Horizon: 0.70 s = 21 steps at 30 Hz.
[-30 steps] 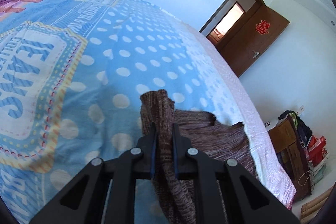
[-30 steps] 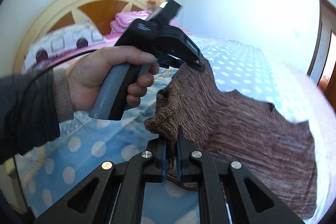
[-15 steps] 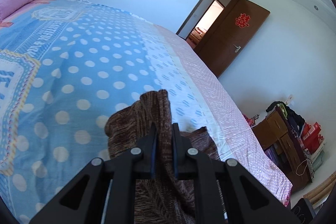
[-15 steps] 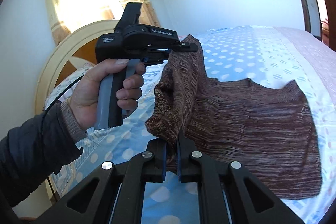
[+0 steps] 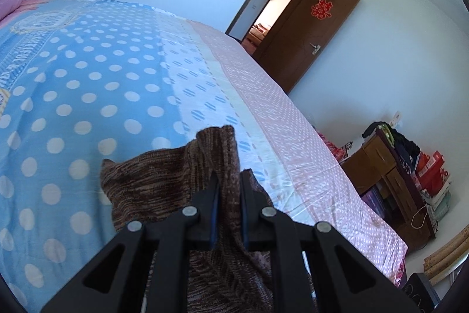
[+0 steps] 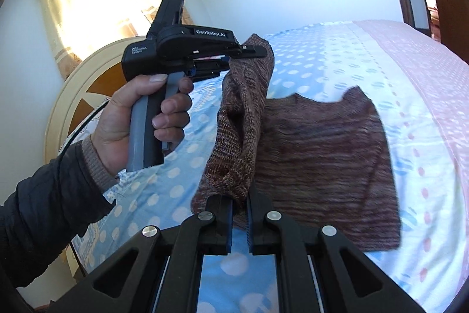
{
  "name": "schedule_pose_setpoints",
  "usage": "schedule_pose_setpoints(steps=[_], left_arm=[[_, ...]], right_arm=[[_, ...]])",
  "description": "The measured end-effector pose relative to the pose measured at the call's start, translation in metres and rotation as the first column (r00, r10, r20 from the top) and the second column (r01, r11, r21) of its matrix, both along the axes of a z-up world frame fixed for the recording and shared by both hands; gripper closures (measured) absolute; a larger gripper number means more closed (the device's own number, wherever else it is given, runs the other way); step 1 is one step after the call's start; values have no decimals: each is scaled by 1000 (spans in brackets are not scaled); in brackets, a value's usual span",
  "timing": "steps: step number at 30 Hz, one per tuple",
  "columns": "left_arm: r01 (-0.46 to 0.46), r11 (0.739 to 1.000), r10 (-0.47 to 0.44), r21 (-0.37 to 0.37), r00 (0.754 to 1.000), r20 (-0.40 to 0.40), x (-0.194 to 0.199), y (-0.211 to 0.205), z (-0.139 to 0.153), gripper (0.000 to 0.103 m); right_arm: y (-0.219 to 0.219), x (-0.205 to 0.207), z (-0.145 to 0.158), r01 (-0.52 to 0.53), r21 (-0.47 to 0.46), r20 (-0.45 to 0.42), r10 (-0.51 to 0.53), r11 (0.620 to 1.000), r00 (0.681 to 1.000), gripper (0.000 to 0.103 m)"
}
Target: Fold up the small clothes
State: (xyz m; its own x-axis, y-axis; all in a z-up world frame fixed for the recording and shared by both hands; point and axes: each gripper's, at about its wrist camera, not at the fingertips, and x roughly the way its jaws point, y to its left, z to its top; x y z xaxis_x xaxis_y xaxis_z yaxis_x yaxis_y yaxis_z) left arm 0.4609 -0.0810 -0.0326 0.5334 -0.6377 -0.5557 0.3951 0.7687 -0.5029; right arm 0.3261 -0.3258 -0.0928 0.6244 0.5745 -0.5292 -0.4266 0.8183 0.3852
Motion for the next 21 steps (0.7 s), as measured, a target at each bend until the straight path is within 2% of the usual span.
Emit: schedule_pose_setpoints(steps=[10, 13, 19, 21], left_arm=[[55, 995, -52, 84, 998, -29, 2, -63, -18, 91], [67, 989, -65, 130, 998, -22, 2, -80, -23, 91], [78, 985, -71, 153, 996, -53, 5, -103, -43, 90], [82, 981, -74, 178, 996, -54, 3, -110, -48, 87]], right_arm=[[-43, -1, -26, 70, -17, -81, -71, 997, 994, 97], [-56, 0, -34, 95, -17, -105, -97, 995, 990, 99], [-83, 4, -54, 162, 27, -154, -156, 986, 976, 99], [-90, 5, -61, 181, 33, -173, -173, 983, 970, 99]])
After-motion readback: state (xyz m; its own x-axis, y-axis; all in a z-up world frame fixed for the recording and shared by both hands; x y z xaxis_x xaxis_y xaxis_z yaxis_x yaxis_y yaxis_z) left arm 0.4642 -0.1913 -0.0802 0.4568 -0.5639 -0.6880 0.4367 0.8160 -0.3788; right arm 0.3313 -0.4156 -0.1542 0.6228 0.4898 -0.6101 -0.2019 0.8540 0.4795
